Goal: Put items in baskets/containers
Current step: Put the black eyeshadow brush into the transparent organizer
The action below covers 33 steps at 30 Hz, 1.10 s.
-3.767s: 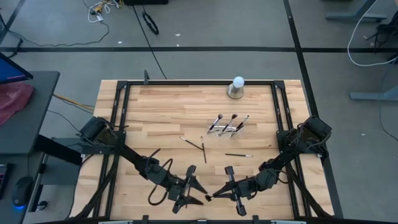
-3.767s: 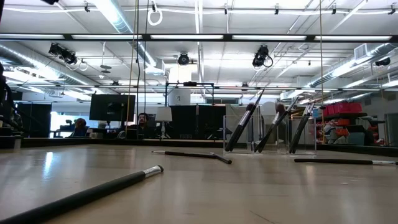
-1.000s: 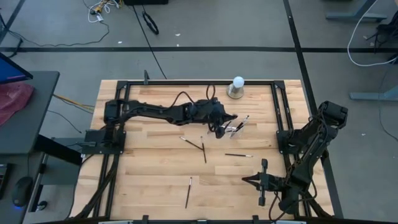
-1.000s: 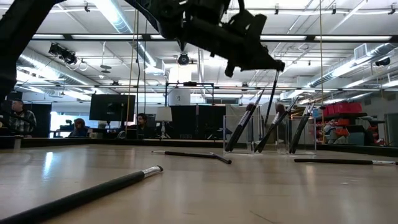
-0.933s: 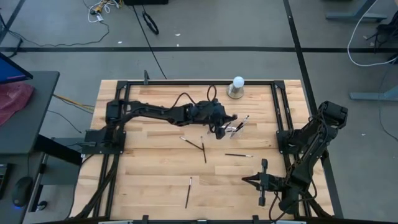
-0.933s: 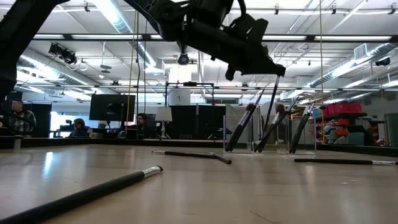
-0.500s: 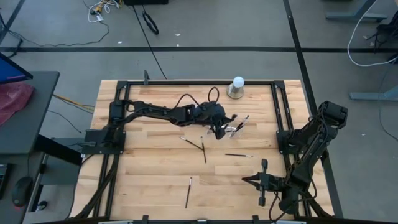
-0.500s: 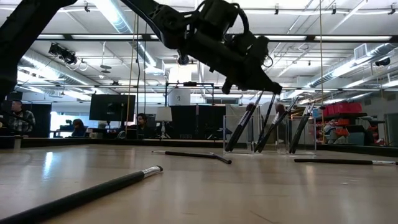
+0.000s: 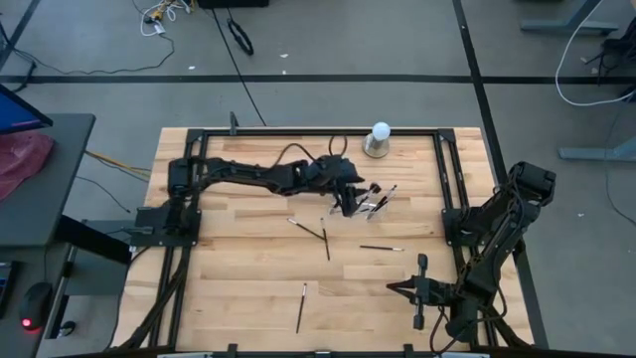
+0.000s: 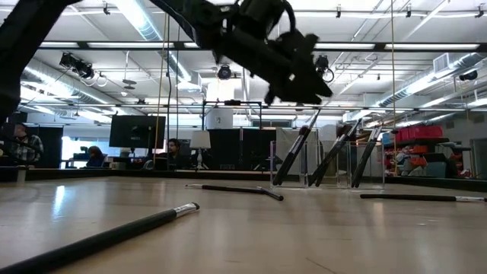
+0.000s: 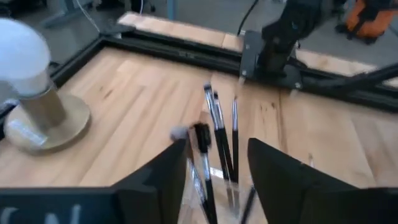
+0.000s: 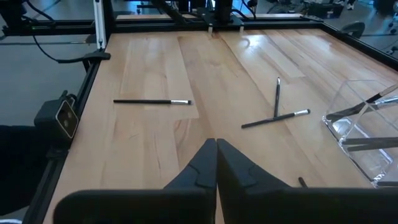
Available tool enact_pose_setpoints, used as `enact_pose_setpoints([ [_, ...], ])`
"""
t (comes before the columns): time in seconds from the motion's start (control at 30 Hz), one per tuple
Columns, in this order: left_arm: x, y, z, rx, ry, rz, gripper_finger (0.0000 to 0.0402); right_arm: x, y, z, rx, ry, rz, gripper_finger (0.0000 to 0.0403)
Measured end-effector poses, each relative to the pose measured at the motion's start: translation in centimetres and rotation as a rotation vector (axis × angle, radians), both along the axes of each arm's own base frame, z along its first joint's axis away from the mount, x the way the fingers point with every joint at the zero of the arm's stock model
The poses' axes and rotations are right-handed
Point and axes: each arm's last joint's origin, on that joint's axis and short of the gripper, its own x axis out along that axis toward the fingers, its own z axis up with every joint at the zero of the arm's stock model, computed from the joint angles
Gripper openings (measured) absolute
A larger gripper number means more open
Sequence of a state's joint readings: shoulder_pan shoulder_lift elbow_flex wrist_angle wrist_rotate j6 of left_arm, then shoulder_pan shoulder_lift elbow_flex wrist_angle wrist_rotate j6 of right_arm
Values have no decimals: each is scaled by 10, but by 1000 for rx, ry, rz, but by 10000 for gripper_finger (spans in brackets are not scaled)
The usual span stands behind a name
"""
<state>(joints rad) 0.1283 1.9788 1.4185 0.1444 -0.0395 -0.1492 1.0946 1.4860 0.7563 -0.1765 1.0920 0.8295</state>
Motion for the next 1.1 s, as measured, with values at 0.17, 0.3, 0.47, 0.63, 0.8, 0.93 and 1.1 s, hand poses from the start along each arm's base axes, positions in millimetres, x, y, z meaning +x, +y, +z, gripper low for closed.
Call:
enact_pose_setpoints([
  [0.17,-33,-20,56,45,31,-67,196,2,-1,0,9,-3,-11,6],
  [0.3,-70,-61,85,140,170,-103,185,5,-6,-6,61,-19,-31,7],
  [0.47,-106,-124,77,242,262,-80,169,7,-22,-31,203,-28,-13,19],
  [0.63,-136,-182,23,191,276,-67,158,16,-42,-47,362,-15,39,53],
  [0.8,-172,-224,-23,1,166,54,145,35,-49,-43,353,-45,91,119],
  [0.93,-195,-256,-50,51,102,66,127,49,-46,-39,285,-97,116,165],
  [1.1,-199,-287,-89,15,59,81,113,55,-43,-41,232,-109,131,192],
])
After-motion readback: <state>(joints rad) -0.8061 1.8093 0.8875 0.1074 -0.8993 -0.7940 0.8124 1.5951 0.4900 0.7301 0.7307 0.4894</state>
